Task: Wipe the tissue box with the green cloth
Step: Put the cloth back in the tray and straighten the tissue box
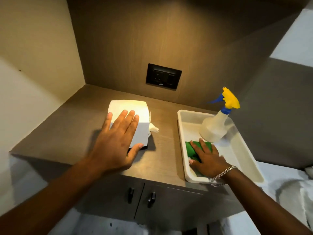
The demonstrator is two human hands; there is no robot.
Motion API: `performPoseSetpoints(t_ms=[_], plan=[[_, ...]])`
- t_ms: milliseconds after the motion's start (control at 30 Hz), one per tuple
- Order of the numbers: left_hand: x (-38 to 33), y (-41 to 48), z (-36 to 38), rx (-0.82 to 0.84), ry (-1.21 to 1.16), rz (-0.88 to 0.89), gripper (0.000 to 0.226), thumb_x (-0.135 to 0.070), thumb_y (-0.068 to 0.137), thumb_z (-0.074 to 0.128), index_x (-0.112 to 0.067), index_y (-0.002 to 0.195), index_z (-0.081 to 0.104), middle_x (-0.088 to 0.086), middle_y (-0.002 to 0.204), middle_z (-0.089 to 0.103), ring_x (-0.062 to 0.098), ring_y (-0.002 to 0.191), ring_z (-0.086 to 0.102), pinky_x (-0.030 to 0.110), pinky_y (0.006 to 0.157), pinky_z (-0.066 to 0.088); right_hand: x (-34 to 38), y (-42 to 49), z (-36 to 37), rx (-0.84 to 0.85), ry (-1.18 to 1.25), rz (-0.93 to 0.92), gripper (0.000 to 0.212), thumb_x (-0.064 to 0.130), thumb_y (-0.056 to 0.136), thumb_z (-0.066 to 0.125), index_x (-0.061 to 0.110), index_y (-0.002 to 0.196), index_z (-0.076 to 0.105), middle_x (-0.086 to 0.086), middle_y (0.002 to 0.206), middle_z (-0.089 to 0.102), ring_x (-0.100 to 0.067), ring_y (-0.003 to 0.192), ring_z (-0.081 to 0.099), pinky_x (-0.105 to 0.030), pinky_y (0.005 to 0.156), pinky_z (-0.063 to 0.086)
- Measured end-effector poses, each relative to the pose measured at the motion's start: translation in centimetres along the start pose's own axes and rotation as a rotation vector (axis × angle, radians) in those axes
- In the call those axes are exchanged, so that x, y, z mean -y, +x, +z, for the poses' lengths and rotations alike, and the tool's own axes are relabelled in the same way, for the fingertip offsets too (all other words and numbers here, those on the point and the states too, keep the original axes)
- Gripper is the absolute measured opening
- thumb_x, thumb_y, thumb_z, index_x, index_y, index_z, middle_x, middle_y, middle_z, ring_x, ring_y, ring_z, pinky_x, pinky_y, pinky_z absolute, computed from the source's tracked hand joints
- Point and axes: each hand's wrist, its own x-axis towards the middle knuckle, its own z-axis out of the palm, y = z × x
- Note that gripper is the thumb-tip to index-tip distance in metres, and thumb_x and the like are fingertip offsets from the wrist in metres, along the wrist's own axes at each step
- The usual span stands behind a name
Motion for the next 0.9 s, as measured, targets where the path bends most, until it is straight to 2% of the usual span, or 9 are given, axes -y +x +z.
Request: performPoseSetpoints(t_ms=[100,200,300,400,433,567,667,767,900], plan=[[-0.8,-1.2,1.1,-0.114,-0.034,-0.02,0.081,-0.053,0.085,0.043,-0.004,0.147,0.026,0.018,0.157,0.023,0.038,0.144,0.021,0.063,0.114,0.016,-0.2,0.6,1.2,0.067,-0.035,-0.005,0.089,0.068,0.081,0.041,0.043,0.143,-0.018,0.001,0.159,-0.026,-0.041,0.144,-0.021,-0.071,0.11,0.005],[-1.6,-2.0,1.9,-0.158,-0.123,-0.066,0.082,-0.055,0.087,0.035,-0.005,0.149,0.016,0.015,0.159,0.007,0.034,0.147,0.006,0.059,0.117,0.012,0.5,0.2,0.0,0.136,-0.078,-0.029,0.09,0.063,0.085,0.043,0.035,0.146,-0.017,-0.008,0.159,-0.024,-0.039,0.144,-0.021,-0.065,0.116,-0.001],[-3.1,-3.5,3.1,-0.238,-0.484,-0.13,0.08,-0.057,0.088,0.032,-0.023,0.15,-0.003,-0.001,0.162,-0.009,0.015,0.148,-0.01,0.048,0.12,0.007,1.2,-0.5,-4.5,0.14,0.076,-0.054,0.074,0.052,0.093,0.042,0.025,0.15,0.005,-0.013,0.162,0.006,-0.033,0.148,0.006,-0.05,0.12,0.007],[-5.5,-4.3,3.5,-0.342,-0.907,-0.3,0.076,-0.059,0.087,0.04,-0.043,0.147,-0.002,-0.015,0.162,0.002,0.008,0.147,0.01,0.041,0.117,0.023,4.7,0.5,-9.3,-0.334,0.55,-0.176,0.049,0.038,0.094,0.049,0.019,0.139,0.041,-0.011,0.145,0.048,-0.031,0.131,0.046,-0.043,0.107,0.037],[-6.3,-4.1,3.4,-0.363,-1.049,-0.382,0.075,-0.058,0.086,0.043,-0.044,0.148,0.003,-0.012,0.162,0.011,0.01,0.144,0.022,0.042,0.116,0.029,6.9,1.1,-10.4,-0.375,0.723,-0.251,0.041,0.034,0.095,0.049,0.016,0.133,0.049,-0.011,0.138,0.055,-0.029,0.126,0.051,-0.038,0.101,0.041],[-9.3,-2.4,2.6,-0.5,-1.388,-0.622,0.066,-0.054,0.09,0.04,-0.032,0.149,0.018,-0.008,0.158,0.024,0.004,0.137,0.03,0.011,0.104,0.033,16.1,4.0,-10.9,-0.111,1.188,-0.354,0.041,0.043,0.097,0.04,0.013,0.108,0.066,-0.015,0.126,0.064,-0.029,0.118,0.057,-0.031,0.086,0.044],[-9.7,-1.6,2.7,-0.545,-1.54,-0.702,0.075,-0.057,0.081,0.034,-0.027,0.149,0.022,-0.011,0.158,0.021,0.006,0.142,0.023,0.027,0.117,0.022,18.1,5.3,-9.4,-0.07,1.23,-0.305,0.062,0.061,0.091,0.033,0.014,0.102,0.072,-0.013,0.121,0.067,-0.032,0.113,0.059,-0.049,0.105,0.043],[-8.6,-2.1,3.2,-0.51,-1.628,-0.668,0.067,-0.069,0.086,0.033,-0.037,0.145,0.026,-0.021,0.153,0.022,-0.001,0.141,0.021,0.028,0.12,0.016,17.3,4.1,-8.4,-0.162,1.314,-0.218,0.062,0.07,0.086,0.031,0.024,0.081,0.074,-0.01,0.111,0.072,-0.027,0.103,0.064,-0.047,0.1,0.048],[-5.1,-2.4,3.1,-0.53,-1.721,-0.633,0.06,-0.07,0.078,0.036,-0.04,0.129,0.043,-0.022,0.124,0.06,0.003,0.113,0.059,0.015,0.078,0.053,16.4,-1.4,-5.2,-0.204,1.492,-0.188,0.07,0.086,0.067,0.035,0.029,0.082,0.074,0.01,0.094,0.075,-0.009,0.091,0.068,-0.024,0.074,0.053]])
